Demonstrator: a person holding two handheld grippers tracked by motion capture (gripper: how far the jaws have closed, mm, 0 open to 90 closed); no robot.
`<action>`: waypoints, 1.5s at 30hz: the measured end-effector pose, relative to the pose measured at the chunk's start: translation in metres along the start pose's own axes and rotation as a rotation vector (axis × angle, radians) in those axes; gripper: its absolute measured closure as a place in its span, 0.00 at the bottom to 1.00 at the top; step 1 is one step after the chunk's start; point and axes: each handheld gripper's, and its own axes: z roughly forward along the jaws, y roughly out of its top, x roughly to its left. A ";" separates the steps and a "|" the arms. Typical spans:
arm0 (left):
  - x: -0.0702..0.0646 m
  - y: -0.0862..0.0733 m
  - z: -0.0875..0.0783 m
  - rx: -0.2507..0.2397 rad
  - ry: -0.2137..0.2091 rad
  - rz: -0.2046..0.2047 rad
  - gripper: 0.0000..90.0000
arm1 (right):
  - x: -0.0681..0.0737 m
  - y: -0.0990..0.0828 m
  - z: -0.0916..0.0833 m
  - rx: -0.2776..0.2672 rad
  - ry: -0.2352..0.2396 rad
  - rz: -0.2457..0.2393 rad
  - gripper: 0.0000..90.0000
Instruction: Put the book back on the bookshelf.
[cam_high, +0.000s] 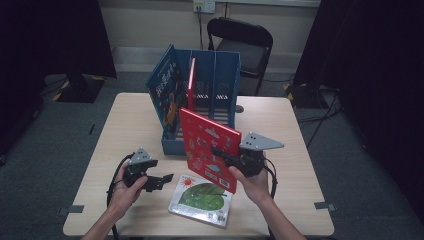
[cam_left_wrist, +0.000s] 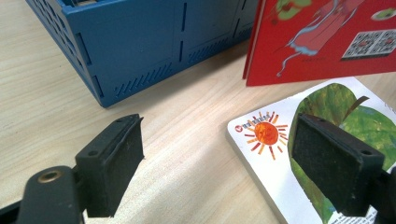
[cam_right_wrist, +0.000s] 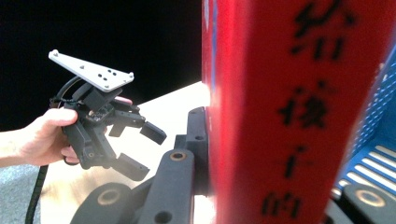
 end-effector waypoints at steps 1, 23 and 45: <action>0.000 0.000 0.000 0.002 0.001 0.003 0.18 | 0.000 0.001 -0.001 0.000 0.000 0.000 0.89; 0.003 0.000 -0.003 -0.010 0.013 -0.018 0.18 | -0.012 0.045 -0.004 -0.020 -0.071 0.001 0.89; 0.003 0.000 -0.003 -0.010 0.007 -0.014 0.18 | -0.028 0.064 0.018 -0.026 -0.185 0.019 0.89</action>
